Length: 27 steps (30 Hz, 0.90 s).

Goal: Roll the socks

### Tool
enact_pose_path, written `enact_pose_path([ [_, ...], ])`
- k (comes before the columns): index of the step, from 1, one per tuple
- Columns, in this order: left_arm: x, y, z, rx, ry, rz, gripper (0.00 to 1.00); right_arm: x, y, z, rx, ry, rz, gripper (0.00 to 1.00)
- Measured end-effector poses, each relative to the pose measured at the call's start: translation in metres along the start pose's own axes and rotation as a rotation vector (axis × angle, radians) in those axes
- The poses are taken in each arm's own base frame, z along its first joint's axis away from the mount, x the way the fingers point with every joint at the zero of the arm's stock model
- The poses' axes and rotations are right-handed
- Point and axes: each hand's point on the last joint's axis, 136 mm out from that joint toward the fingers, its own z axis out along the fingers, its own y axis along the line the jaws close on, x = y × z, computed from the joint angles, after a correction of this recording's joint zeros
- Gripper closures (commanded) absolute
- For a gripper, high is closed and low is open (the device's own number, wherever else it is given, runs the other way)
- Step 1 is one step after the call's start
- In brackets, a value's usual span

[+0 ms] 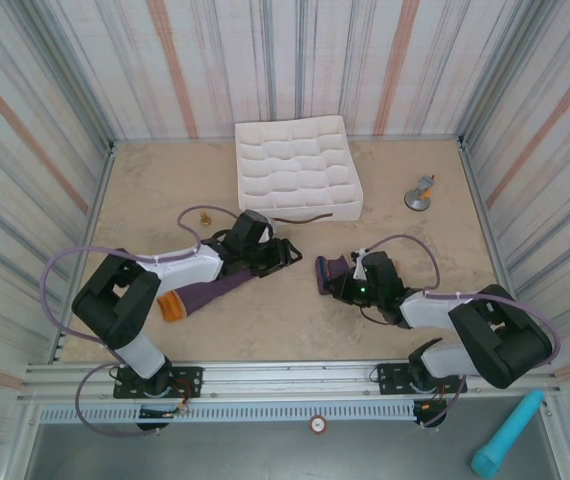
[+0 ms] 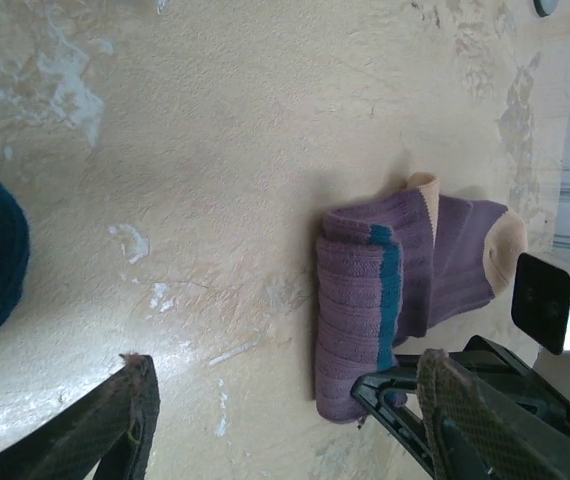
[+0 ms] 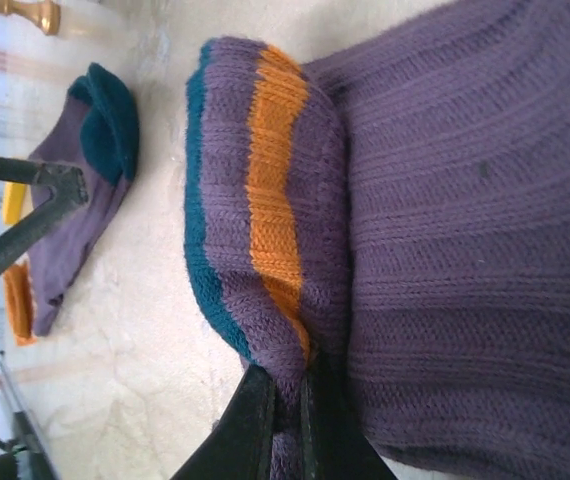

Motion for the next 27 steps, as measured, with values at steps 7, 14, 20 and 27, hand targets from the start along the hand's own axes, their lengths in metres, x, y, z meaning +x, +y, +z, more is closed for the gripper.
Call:
enact_pose_path([
  [7, 0.014, 0.000, 0.020, -0.017, 0.048, 0.021, 0.34, 0.002, -0.007, -0.005, -0.015, -0.020, 0.107, 1.00],
  [14, 0.022, -0.005, 0.040, -0.004, 0.077, 0.061, 0.38, 0.002, -0.012, -0.008, 0.000, -0.027, 0.184, 1.00],
  [20, 0.025, -0.015, 0.055, 0.046, 0.088, 0.102, 0.37, 0.000, -0.022, -0.011, 0.027, -0.031, 0.246, 1.00],
  [27, 0.026, -0.033, 0.072, 0.099, 0.100, 0.149, 0.38, 0.000, -0.025, -0.011, 0.028, -0.012, 0.269, 1.00],
])
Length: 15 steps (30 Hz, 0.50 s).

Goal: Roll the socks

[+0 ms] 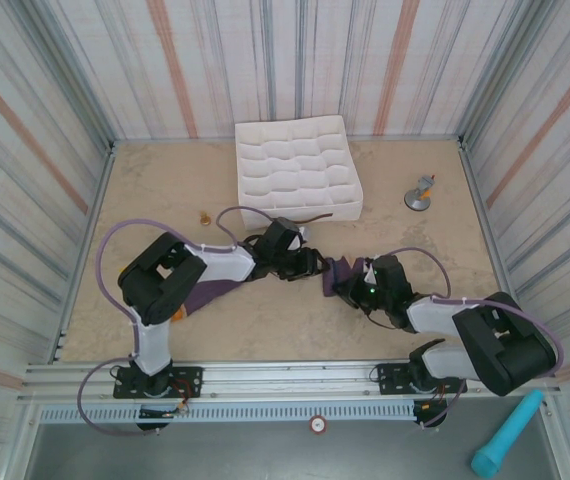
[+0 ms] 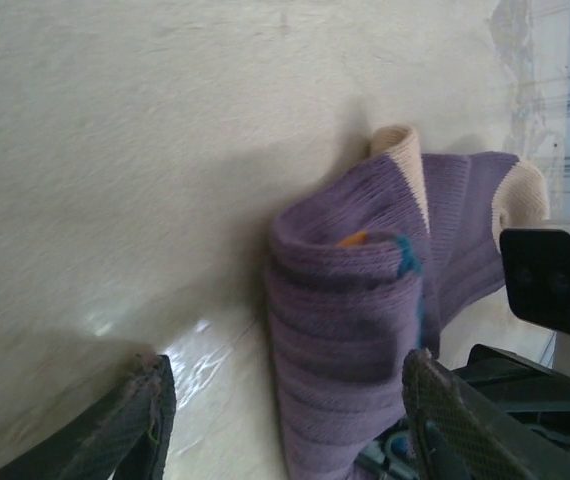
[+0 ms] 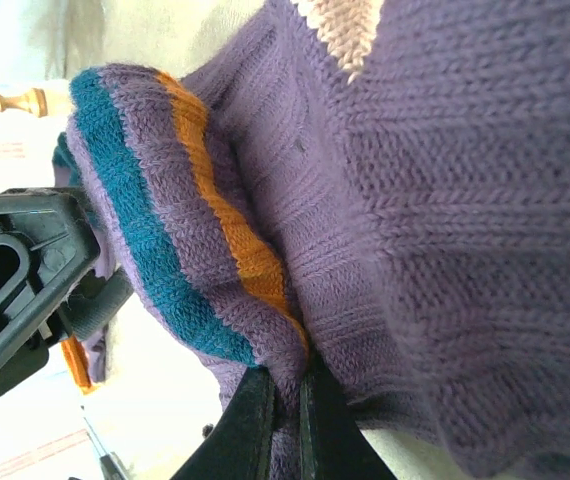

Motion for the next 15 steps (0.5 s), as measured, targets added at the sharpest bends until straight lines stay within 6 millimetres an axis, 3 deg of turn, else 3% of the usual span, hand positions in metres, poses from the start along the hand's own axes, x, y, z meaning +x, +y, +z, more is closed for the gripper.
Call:
enact_pose_path([
  [8, -0.002, -0.006, 0.012, 0.022, 0.015, 0.012, 0.46, -0.001, 0.000, 0.001, -0.001, 0.009, 0.010, 1.00],
  [15, -0.002, -0.003, 0.017, 0.016, 0.020, 0.000, 0.69, -0.002, 0.000, 0.001, -0.001, 0.006, 0.010, 1.00],
])
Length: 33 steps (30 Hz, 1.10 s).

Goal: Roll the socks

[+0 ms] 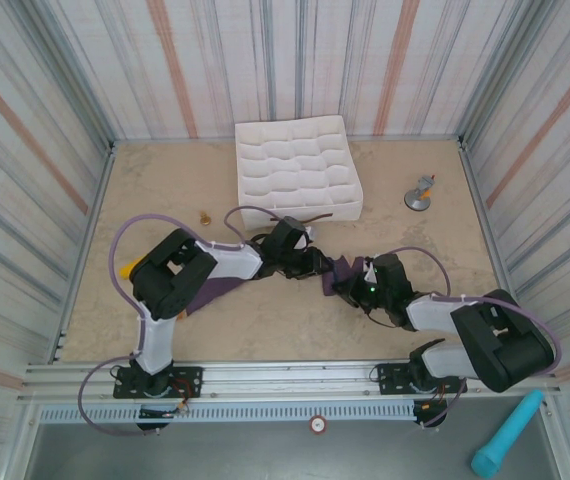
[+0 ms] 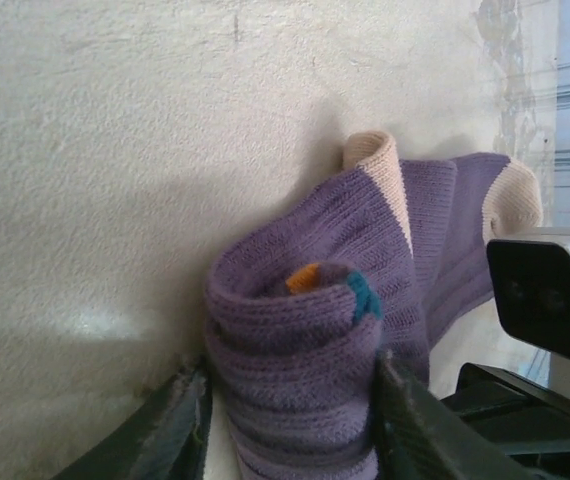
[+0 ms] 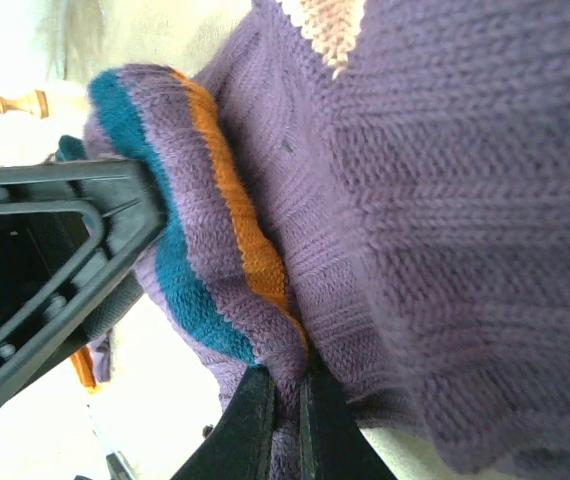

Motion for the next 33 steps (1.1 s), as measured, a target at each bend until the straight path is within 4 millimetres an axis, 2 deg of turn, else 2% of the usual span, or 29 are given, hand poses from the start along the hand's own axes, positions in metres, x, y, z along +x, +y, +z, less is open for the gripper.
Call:
enact_pose_path([
  [2, 0.000, 0.002, 0.002, -0.010, 0.003, -0.006, 0.76, -0.001, 0.000, -0.001, 0.001, -0.002, -0.001, 1.00],
  [7, -0.003, 0.000, 0.004, -0.019, 0.012, -0.010, 0.87, -0.001, 0.000, -0.002, 0.007, -0.005, -0.034, 0.97],
  [9, -0.003, 0.001, 0.003, -0.026, 0.017, -0.013, 0.94, -0.002, 0.001, -0.002, 0.010, -0.003, -0.058, 0.93],
  [11, -0.004, 0.003, 0.002, -0.036, 0.022, -0.020, 0.99, -0.003, 0.003, -0.003, 0.019, 0.001, -0.088, 0.82],
  [14, -0.005, 0.007, -0.001, -0.055, 0.029, -0.034, 1.00, -0.003, 0.006, -0.006, 0.058, 0.003, -0.152, 0.60],
  [15, -0.006, 0.009, -0.003, -0.065, 0.028, -0.041, 1.00, -0.002, 0.008, -0.008, 0.073, -0.001, -0.183, 0.56],
  [18, -0.014, 0.020, -0.015, -0.112, 0.011, -0.073, 1.00, -0.002, 0.014, -0.017, 0.122, -0.018, -0.276, 0.51],
  [24, -0.026, 0.054, -0.050, -0.202, -0.049, -0.189, 1.00, -0.008, 0.033, -0.032, 0.175, -0.069, -0.476, 0.41],
  [29, -0.017, 0.065, -0.064, -0.216, -0.076, -0.288, 1.00, 0.002, 0.063, -0.028, 0.223, -0.085, -0.725, 0.37],
  [33, -0.011, 0.067, -0.068, -0.216, -0.094, -0.348, 1.00, 0.017, 0.078, -0.017, 0.283, -0.105, -0.923, 0.35],
])
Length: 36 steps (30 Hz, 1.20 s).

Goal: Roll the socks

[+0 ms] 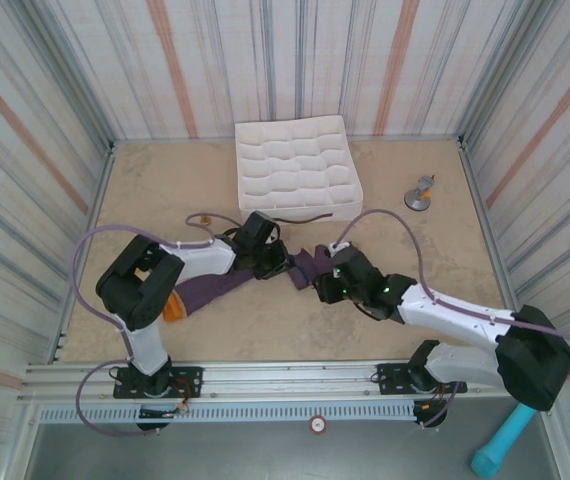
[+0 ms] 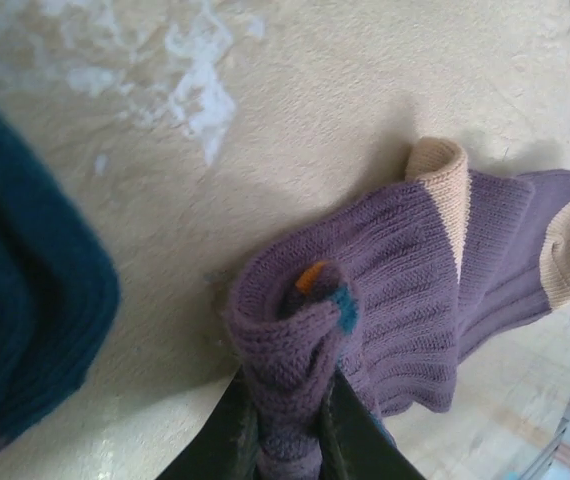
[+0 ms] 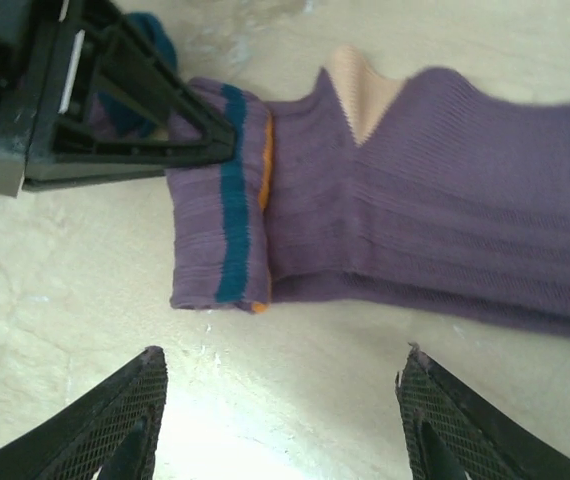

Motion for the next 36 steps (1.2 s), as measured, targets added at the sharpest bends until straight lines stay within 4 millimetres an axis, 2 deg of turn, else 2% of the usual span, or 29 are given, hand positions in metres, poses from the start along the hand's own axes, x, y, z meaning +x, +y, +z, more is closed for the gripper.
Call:
enact_pose_path([
  [8, 0.001, 0.003, -0.003, 0.000, -0.008, -0.043, 1.00, 0.013, 0.038, 0.017, 0.144, -0.028, -0.426, 0.35],
  [12, 0.002, 0.003, -0.003, 0.001, -0.006, -0.043, 1.00, 0.018, 0.049, 0.030, 0.225, -0.043, -0.578, 0.37],
  [17, 0.002, 0.002, -0.003, 0.004, -0.001, -0.043, 1.00, 0.023, 0.048, 0.046, 0.334, -0.047, -0.690, 0.40],
  [29, 0.005, 0.003, -0.002, 0.010, 0.012, -0.045, 1.00, 0.017, 0.039, 0.065, 0.485, -0.075, -0.730, 0.45],
  [33, 0.006, 0.002, -0.002, 0.013, 0.014, -0.046, 1.00, 0.015, 0.037, 0.070, 0.495, -0.078, -0.719, 0.57],
  [35, 0.006, 0.002, -0.002, 0.015, 0.018, -0.047, 1.00, 0.016, 0.034, 0.072, 0.502, -0.073, -0.709, 0.66],
  [36, 0.006, 0.002, -0.002, 0.016, 0.018, -0.047, 1.00, 0.016, 0.032, 0.072, 0.503, -0.070, -0.702, 0.75],
])
